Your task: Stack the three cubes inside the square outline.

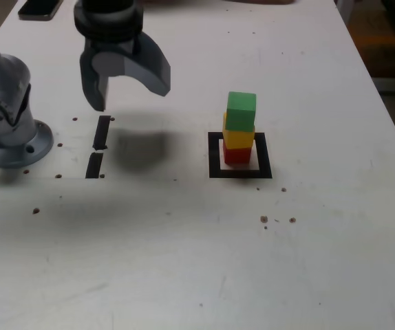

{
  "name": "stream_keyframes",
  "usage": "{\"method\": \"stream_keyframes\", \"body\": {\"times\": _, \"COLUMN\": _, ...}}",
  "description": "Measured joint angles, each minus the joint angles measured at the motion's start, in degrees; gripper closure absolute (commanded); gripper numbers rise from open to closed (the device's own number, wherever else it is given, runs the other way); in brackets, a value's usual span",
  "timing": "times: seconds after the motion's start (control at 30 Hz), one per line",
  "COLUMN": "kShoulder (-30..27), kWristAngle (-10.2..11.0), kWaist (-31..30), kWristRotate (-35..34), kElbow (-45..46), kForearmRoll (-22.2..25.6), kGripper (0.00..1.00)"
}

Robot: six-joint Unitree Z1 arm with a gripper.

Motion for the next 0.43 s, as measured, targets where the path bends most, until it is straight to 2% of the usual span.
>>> {"method": "stream_keyframes", "body": {"times": 0.3, "kShoulder": 0.77, "kWristAngle": 0.03, "kWaist": 0.00, "kWristRotate": 0.00, "kElbow": 2.29, "kForearmRoll": -3.00, "kGripper": 0.00}}
{"method": "stream_keyframes", "body": {"times": 0.43, "kShoulder": 1.59, "kWristAngle": -0.10, "kWaist": 0.00, "kWristRotate": 0.00, "kElbow": 3.99, "kForearmRoll": -5.76, "kGripper": 0.00}}
